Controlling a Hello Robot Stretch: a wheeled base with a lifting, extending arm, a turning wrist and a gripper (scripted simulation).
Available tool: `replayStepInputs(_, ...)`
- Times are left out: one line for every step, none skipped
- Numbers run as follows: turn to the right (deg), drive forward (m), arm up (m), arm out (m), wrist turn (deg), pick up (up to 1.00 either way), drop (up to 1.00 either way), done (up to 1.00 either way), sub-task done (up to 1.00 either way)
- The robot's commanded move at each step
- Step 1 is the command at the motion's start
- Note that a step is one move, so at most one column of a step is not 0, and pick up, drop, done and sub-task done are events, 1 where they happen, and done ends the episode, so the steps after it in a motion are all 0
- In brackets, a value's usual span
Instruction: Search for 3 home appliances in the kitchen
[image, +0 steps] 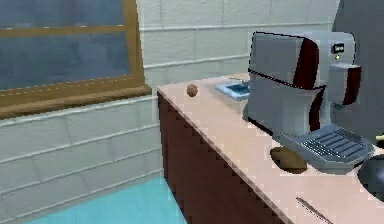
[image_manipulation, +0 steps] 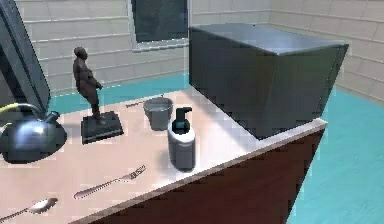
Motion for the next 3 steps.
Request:
replayStepInputs(24.0,0.0,0.0,0.0,0.0,0.0,0.0,0.0,0.0)
replayStepInputs(0.0,0.0,0.0,0.0,0.0,0.0,0.0,0.0,1.0)
replayStepInputs(45.0,0.0,0.0,0.0,0.0,0.0,0.0,0.0,0.0)
